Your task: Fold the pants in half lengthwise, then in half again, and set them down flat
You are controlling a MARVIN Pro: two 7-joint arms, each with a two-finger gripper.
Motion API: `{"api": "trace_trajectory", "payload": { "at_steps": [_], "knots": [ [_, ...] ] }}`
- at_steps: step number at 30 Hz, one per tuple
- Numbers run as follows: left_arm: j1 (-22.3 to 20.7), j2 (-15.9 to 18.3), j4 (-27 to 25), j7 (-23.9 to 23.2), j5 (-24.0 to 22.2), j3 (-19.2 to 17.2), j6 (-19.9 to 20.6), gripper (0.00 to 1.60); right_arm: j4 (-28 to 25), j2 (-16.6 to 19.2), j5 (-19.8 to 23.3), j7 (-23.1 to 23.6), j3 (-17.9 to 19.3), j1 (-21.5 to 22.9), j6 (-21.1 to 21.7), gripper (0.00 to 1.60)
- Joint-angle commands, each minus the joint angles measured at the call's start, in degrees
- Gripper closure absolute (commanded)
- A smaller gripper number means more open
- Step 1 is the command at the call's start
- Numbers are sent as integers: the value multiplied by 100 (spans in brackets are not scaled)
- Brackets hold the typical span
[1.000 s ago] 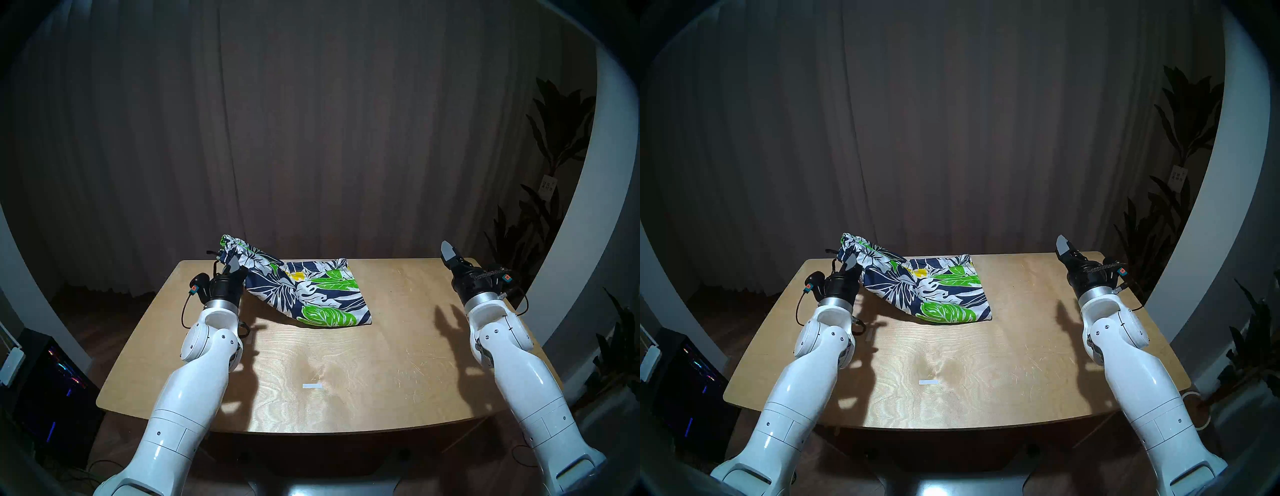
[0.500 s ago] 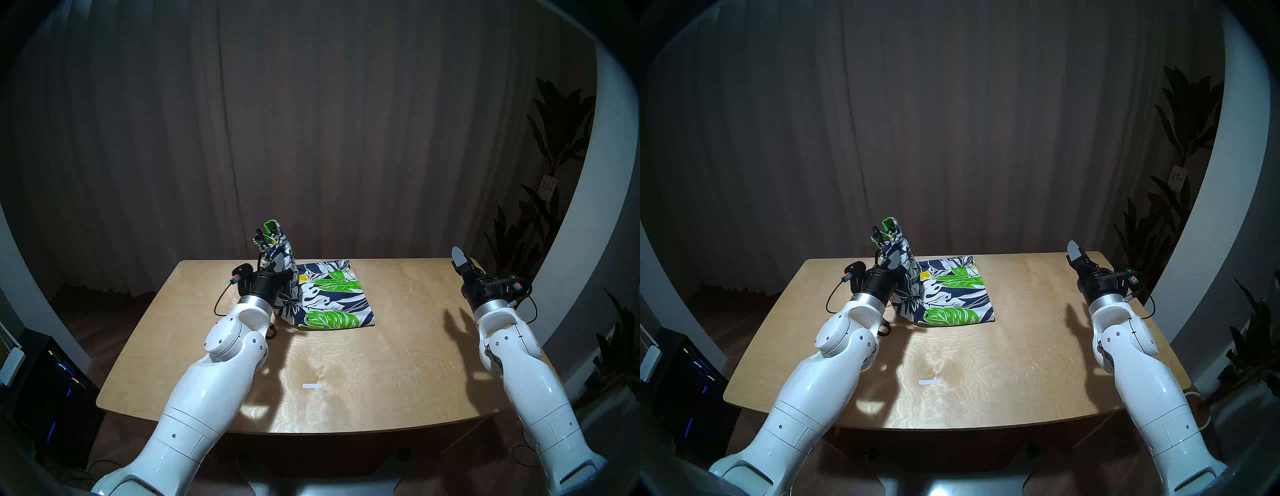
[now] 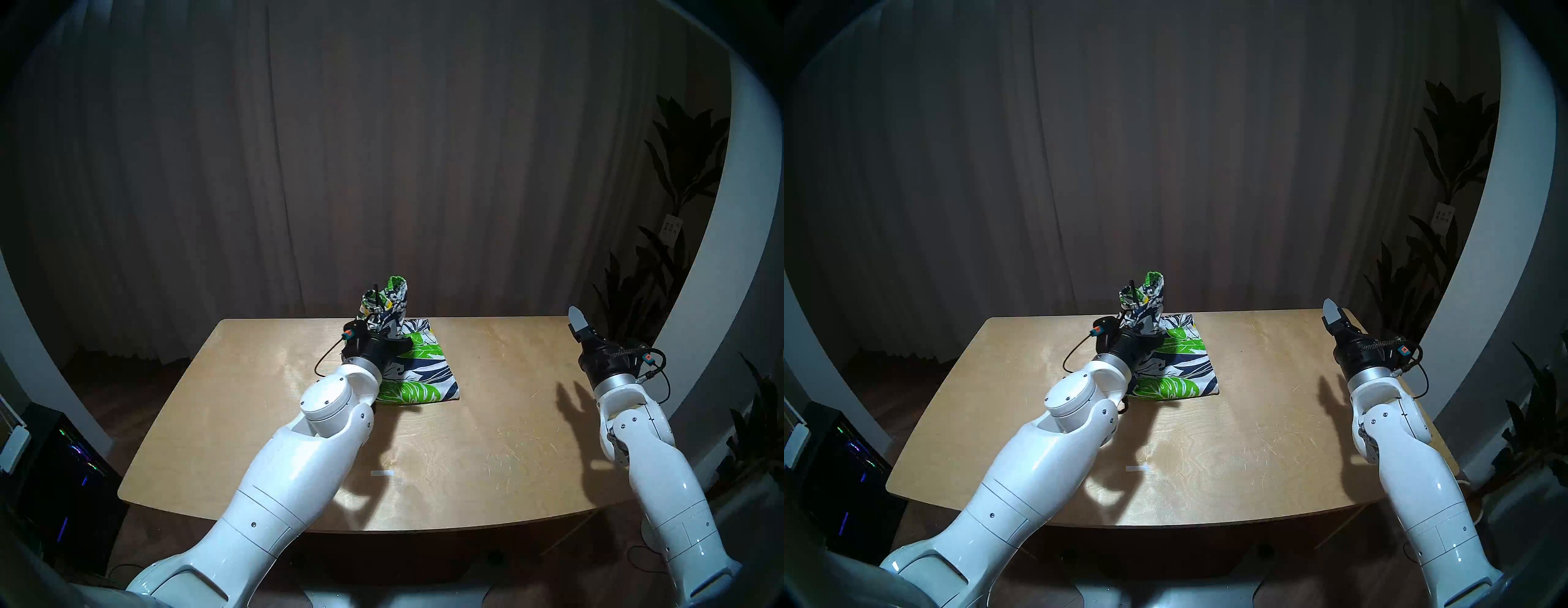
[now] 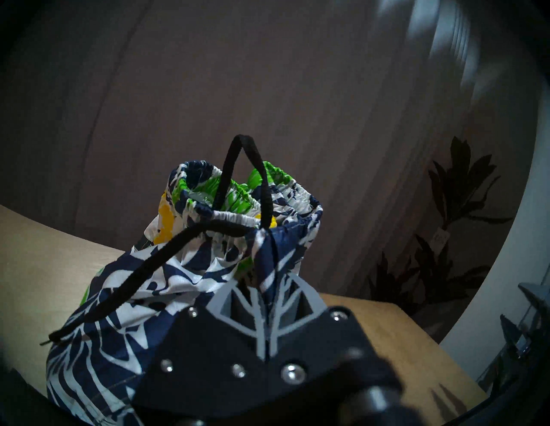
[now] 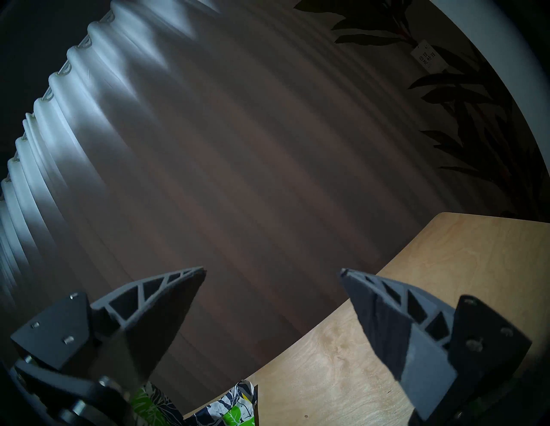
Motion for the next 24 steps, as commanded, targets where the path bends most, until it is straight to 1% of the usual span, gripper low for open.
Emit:
{"api": "trace_trajectory", "payload": {
  "at_steps": [1,6,14,15,17,20,22,24],
  "knots": [
    [-578,-429,340,390,347,266,160,160,-214,83,140,198,276,-188,-39,0],
    [-769,-692,792,617,462,439,205,160,-293,101,208,259,404,-329,-42,0],
    [-970,-1096,1299,890,631,748,251,160,-391,132,279,321,579,-501,-49,0],
    [-981,-1135,1353,907,660,800,249,156,-389,144,279,326,608,-519,-56,0],
    [-1001,-1187,1442,949,720,893,250,156,-383,161,306,352,662,-548,-47,0],
    [-1000,-1244,1547,1023,783,993,221,108,-396,183,341,378,724,-576,-32,0],
    [-1003,-1277,1617,1111,819,1036,233,113,-390,197,365,406,757,-590,-18,0],
    [-1002,-1303,1699,1146,835,1058,188,80,-346,214,397,463,785,-603,-1,0]
  ]
}}
